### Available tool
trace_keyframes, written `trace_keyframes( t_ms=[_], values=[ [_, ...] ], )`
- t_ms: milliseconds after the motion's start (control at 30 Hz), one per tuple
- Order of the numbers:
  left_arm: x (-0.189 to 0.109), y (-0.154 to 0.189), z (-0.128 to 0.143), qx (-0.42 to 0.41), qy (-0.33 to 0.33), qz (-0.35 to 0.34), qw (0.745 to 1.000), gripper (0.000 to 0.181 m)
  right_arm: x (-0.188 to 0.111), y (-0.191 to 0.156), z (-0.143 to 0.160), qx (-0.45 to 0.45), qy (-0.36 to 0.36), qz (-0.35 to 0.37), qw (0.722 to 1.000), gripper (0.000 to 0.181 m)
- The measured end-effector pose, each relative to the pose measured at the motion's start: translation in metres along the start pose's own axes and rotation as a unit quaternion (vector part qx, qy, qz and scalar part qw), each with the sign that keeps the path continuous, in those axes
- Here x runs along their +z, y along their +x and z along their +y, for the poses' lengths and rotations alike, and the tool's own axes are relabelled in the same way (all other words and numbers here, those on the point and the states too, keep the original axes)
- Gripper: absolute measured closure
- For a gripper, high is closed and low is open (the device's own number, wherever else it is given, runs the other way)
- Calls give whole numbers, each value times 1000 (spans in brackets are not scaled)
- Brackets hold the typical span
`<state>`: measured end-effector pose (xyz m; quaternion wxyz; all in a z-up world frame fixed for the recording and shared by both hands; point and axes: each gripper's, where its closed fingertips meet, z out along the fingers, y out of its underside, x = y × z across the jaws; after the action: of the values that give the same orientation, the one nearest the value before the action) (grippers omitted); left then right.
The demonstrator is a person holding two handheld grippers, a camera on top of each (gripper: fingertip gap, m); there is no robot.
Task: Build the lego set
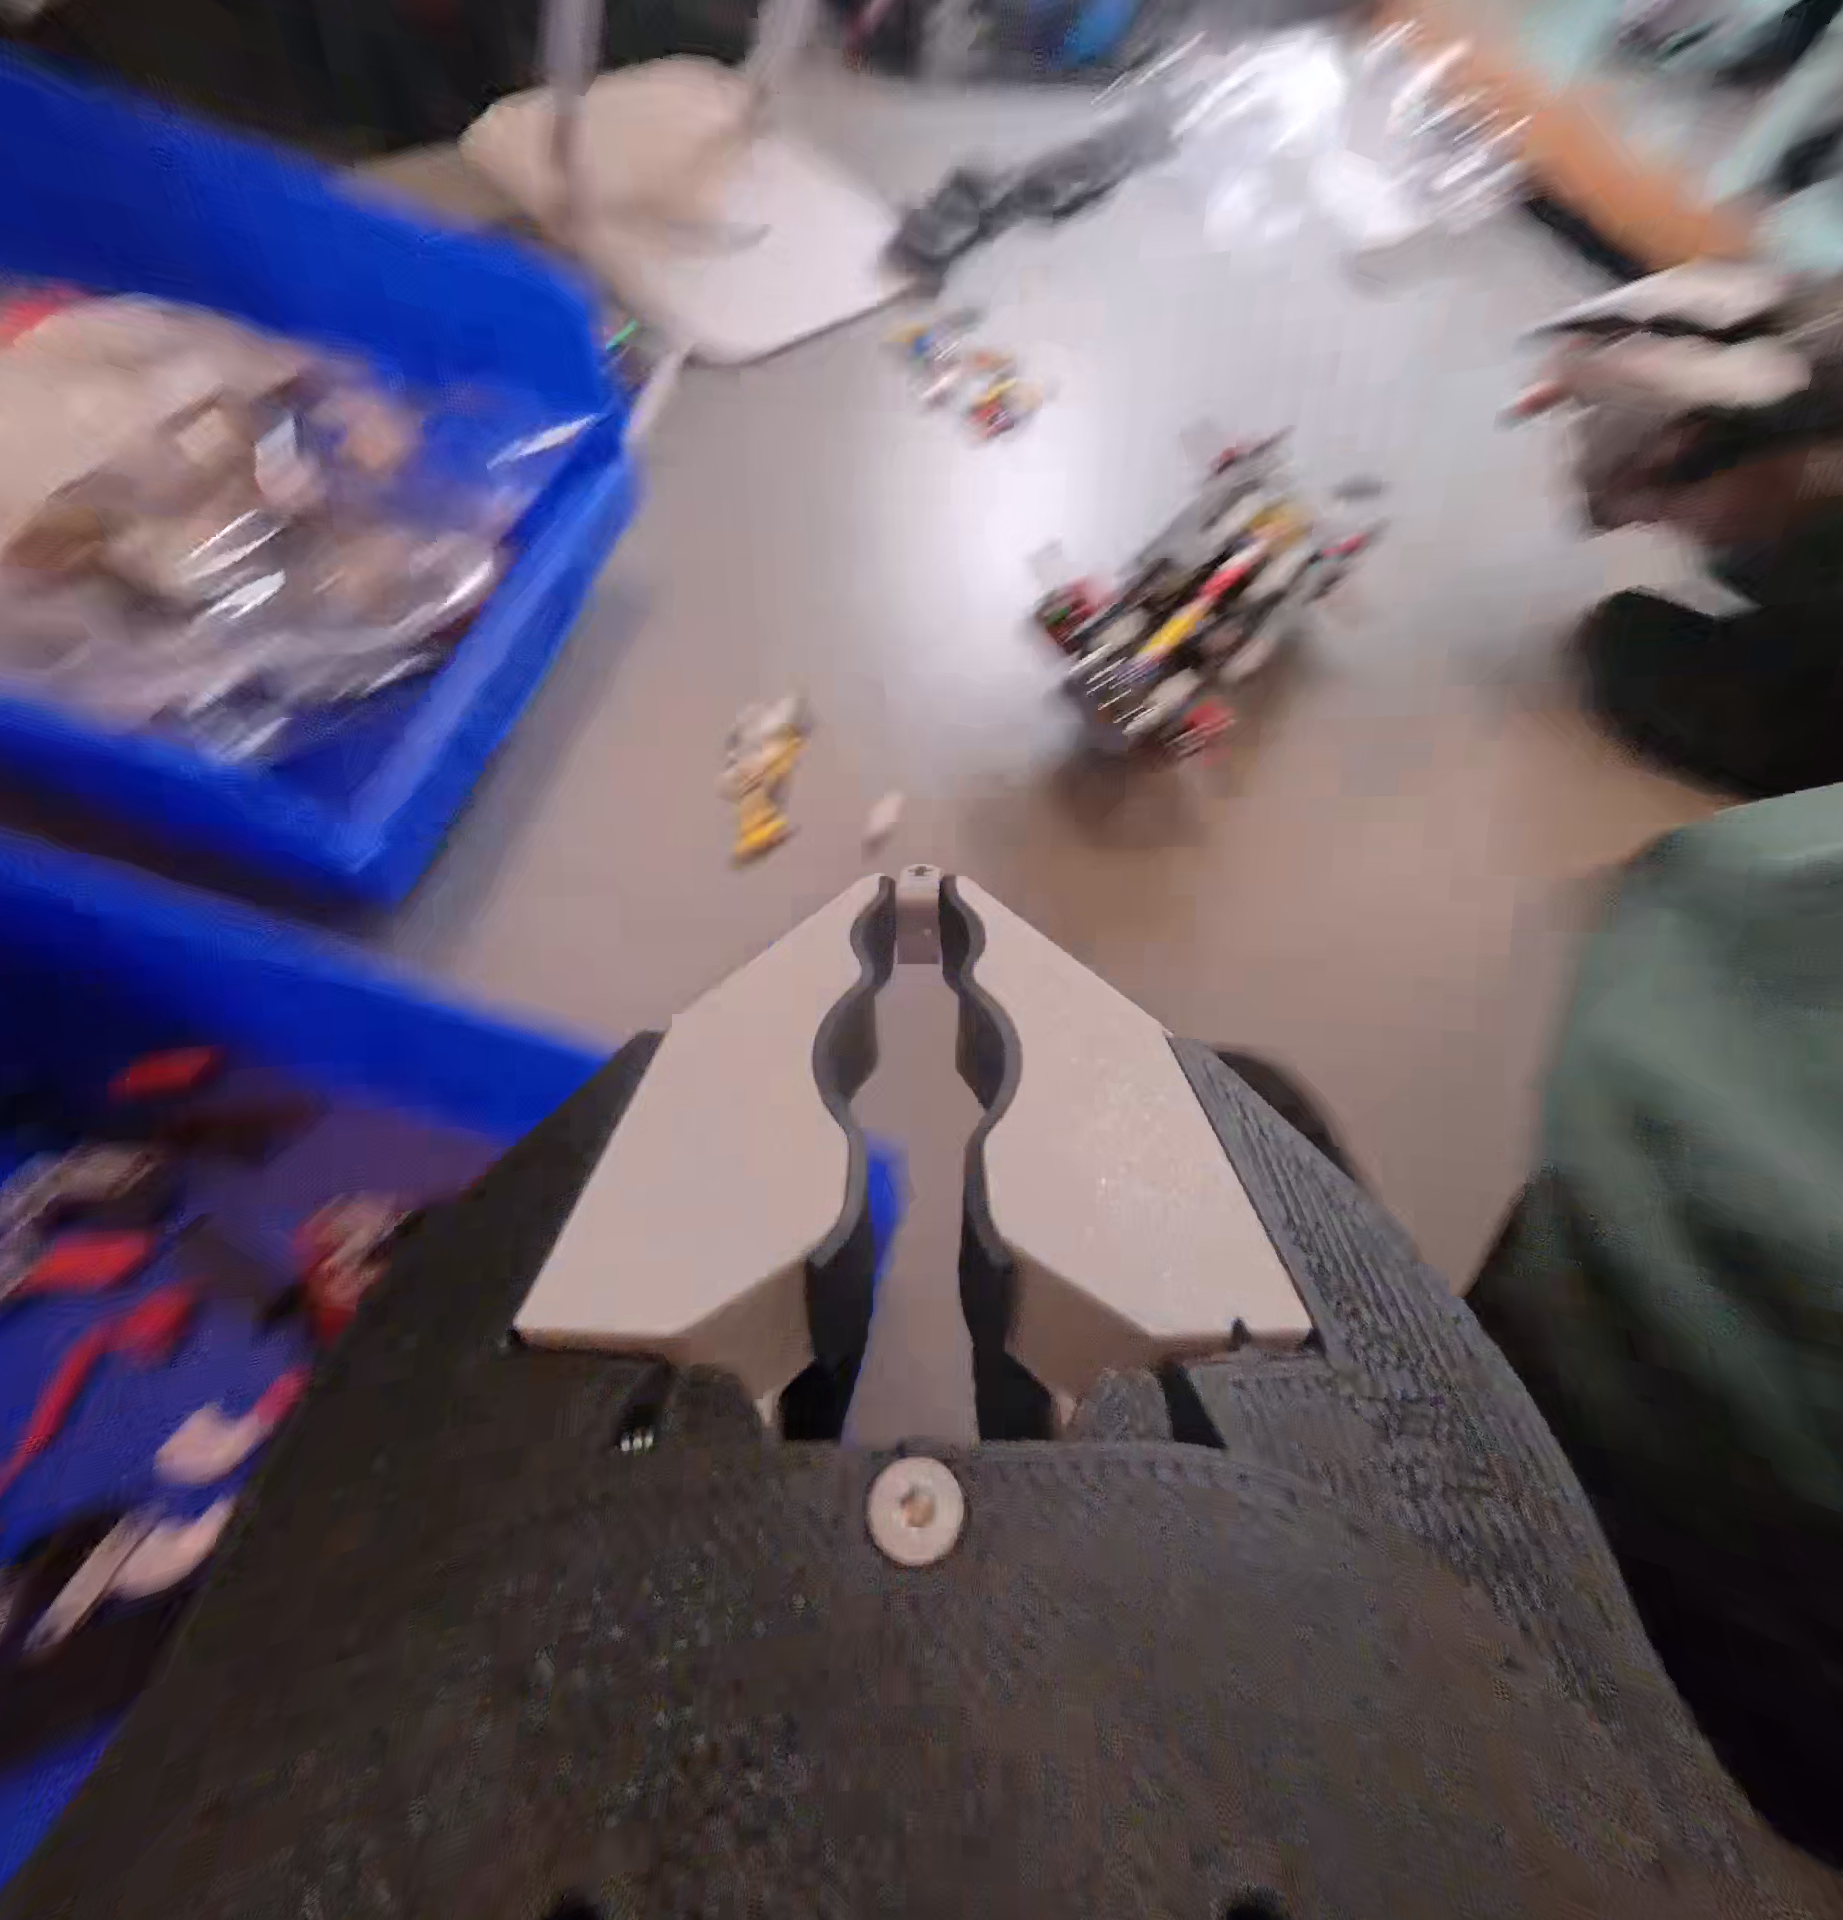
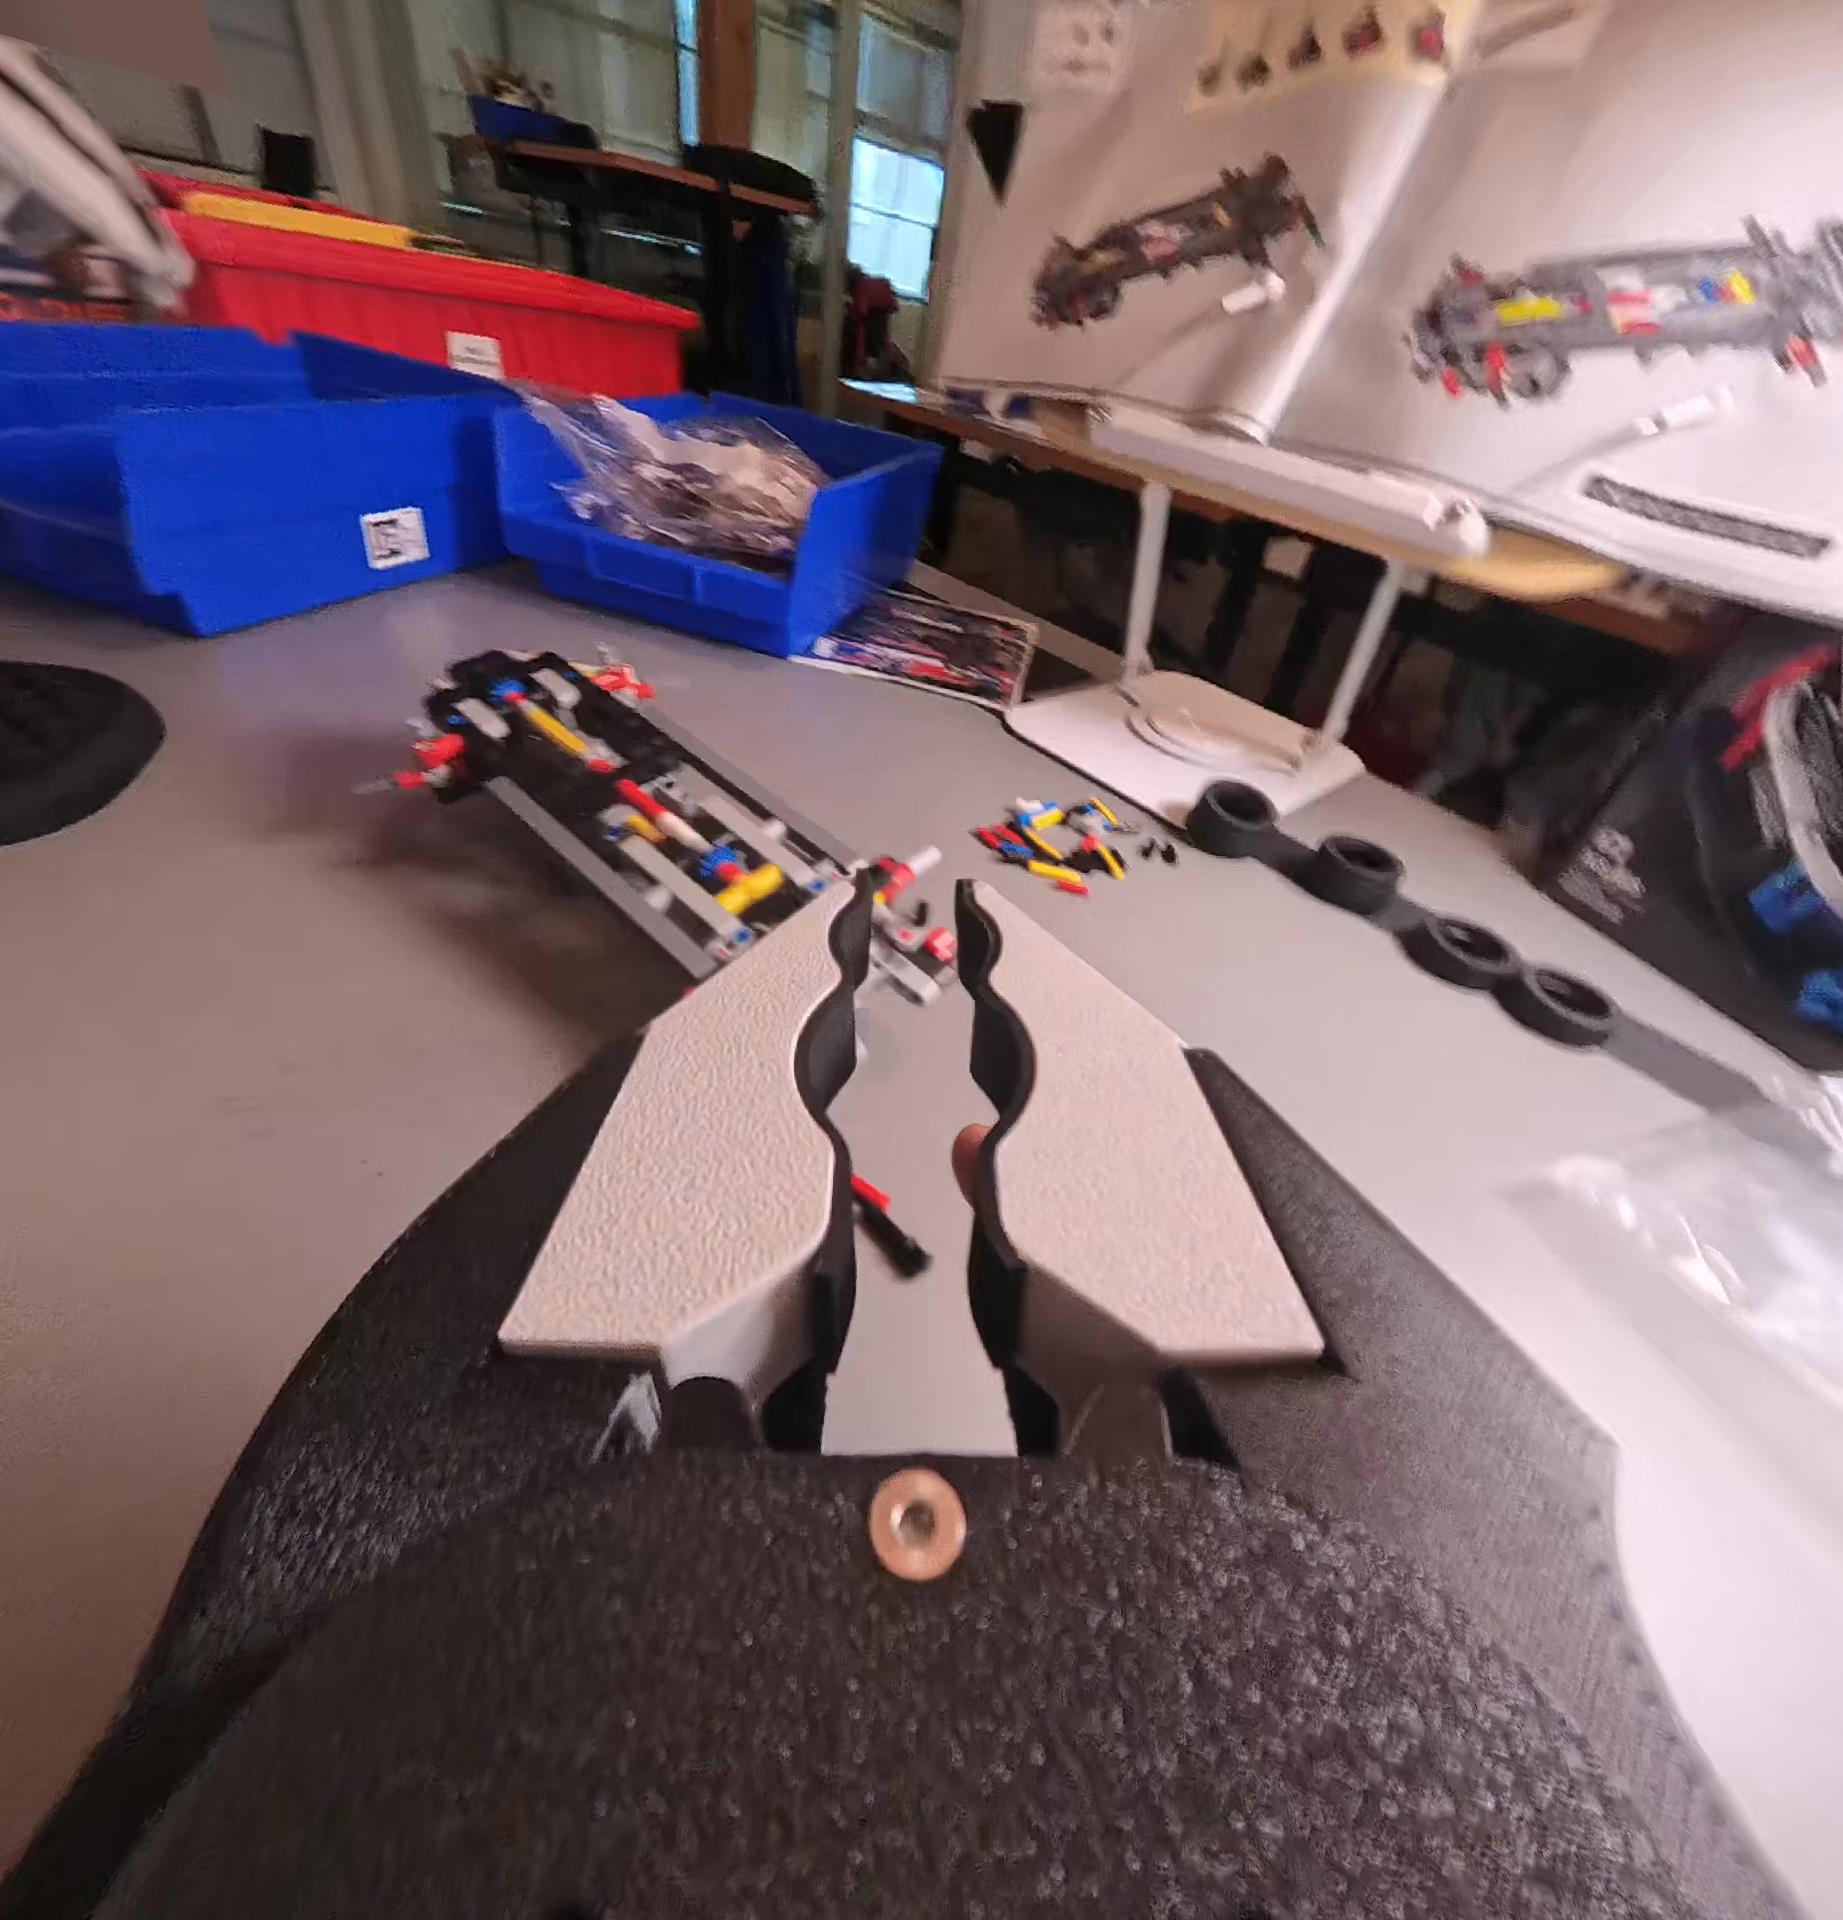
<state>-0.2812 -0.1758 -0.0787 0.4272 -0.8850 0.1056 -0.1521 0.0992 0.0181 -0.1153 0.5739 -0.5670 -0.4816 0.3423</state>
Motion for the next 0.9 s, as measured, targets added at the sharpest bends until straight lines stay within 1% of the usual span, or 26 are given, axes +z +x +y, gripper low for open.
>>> trace_keyframes(
  t_ms=[33, 100, 167, 233, 300, 367, 433, 467, 500, 567, 633, 667, 700, 733, 800, 833, 900],
  values=[
    [9, 29, -17, 7, 33, 48, 998, 175, 4, -16, -10, -26, 10, -26, 999, 168],
    [32, 88, -41, 8, 81, 148, 986, 175, 12, -50, -25, -91, 24, -76, 993, 166],
    [62, 141, -55, -14, 108, 246, 963, 175, 22, -82, -34, -167, 28, -109, 980, 162],
    [94, 187, -62, -47, 118, 328, 936, 175, 32, -107, -40, -233, 33, -127, 963, 157],
    [125, 222, -65, -82, 111, 389, 911, 175, 40, -127, -46, -270, 42, -144, 951, 150],
    [152, 247, -65, -105, 92, 425, 894, 175, 44, -138, -54, -288, 50, -150, 944, 146],
    [167, 265, -67, -119, 83, 452, 880, 175, 45, -143, -49, -308, 34, -162, 937, 150],
    [172, 271, -66, -120, 77, 458, 877, 175, 46, -139, -46, -316, 26, -150, 936, 154],
    [175, 275, -66, -120, 74, 460, 877, 175, 45, -132, -48, -318, 29, -135, 938, 167],
    [178, 279, -68, -131, 74, 460, 875, 175, 40, -129, -47, -303, 35, -138, 942, 169],
    [184, 280, -64, -125, 70, 446, 884, 174, 38, -128, -40, -290, 23, -145, 946, 168],
    [187, 277, -61, -124, 70, 433, 890, 171, 37, -127, -35, -279, 15, -150, 948, 169],
    [188, 270, -60, -121, 76, 413, 900, 163, 35, -123, -31, -258, 7, -153, 954, 168],
    [187, 259, -60, -112, 89, 386, 911, 158, 33, -115, -25, -233, -10, -152, 961, 168],
    [170, 229, -67, -83, 135, 322, 933, 159, 28, -88, 4, -191, -91, -150, 966, 168],
    [158, 210, -71, -66, 158, 280, 945, 159, 24, -68, 22, -176, -132, -135, 966, 168],
    [129, 162, -75, -24, 191, 167, 967, 158, 12, -33, 62, -136, -223, -122, 958, 168]
  ],
)
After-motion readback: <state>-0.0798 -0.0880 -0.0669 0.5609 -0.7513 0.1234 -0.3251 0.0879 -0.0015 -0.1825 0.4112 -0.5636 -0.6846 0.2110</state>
